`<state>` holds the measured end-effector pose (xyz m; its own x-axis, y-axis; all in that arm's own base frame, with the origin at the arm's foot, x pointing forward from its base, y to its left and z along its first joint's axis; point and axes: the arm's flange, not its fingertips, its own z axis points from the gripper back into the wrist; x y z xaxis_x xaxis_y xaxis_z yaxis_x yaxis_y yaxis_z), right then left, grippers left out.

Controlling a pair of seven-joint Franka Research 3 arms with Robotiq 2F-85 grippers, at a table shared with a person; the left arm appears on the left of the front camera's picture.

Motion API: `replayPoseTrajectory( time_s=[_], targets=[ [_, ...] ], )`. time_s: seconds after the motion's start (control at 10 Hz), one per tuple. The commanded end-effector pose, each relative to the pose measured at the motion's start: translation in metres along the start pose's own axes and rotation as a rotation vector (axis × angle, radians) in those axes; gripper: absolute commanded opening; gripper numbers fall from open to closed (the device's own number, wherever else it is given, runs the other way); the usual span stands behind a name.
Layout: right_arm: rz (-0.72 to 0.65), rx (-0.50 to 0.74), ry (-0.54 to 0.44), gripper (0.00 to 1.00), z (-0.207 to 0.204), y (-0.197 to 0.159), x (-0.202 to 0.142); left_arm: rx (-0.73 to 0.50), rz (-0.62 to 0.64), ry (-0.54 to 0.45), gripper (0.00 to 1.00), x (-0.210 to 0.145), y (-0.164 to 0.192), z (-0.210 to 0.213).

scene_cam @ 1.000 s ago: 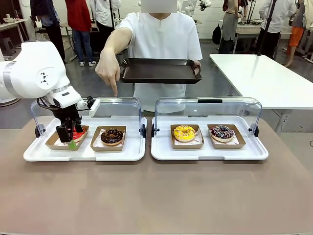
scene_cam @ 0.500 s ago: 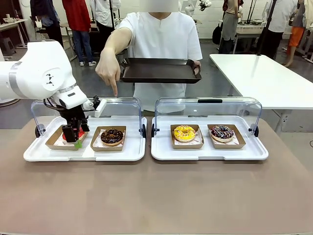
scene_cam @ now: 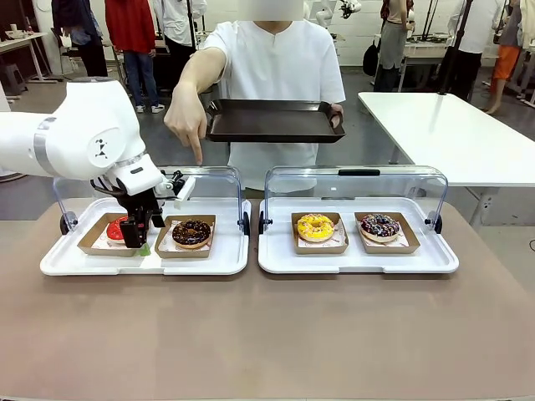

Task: Provide the desired donut to the person.
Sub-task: Pick up and lift the Paper togo box containing the Donut pointed at by the person.

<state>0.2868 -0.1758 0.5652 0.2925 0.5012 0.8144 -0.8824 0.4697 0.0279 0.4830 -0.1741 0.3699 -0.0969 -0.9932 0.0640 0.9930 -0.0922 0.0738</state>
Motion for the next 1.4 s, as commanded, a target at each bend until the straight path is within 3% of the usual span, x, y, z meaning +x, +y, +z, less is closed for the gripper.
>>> replayPoseTrajectory(
  time_s=[0.0, 1.3],
  targets=[
    [0.012, 0.004, -0.02, 1.0, 0.0, -0.001, 0.0, 0.015, 0.009, 0.042, 1.0, 0.002, 0.01, -0.013],
    [0.012, 0.004, -0.02, 1.0, 0.0, -0.001, 0.0, -0.045, 0.059, 0.025, 1.0, 0.001, 0.033, -0.046]
  ],
)
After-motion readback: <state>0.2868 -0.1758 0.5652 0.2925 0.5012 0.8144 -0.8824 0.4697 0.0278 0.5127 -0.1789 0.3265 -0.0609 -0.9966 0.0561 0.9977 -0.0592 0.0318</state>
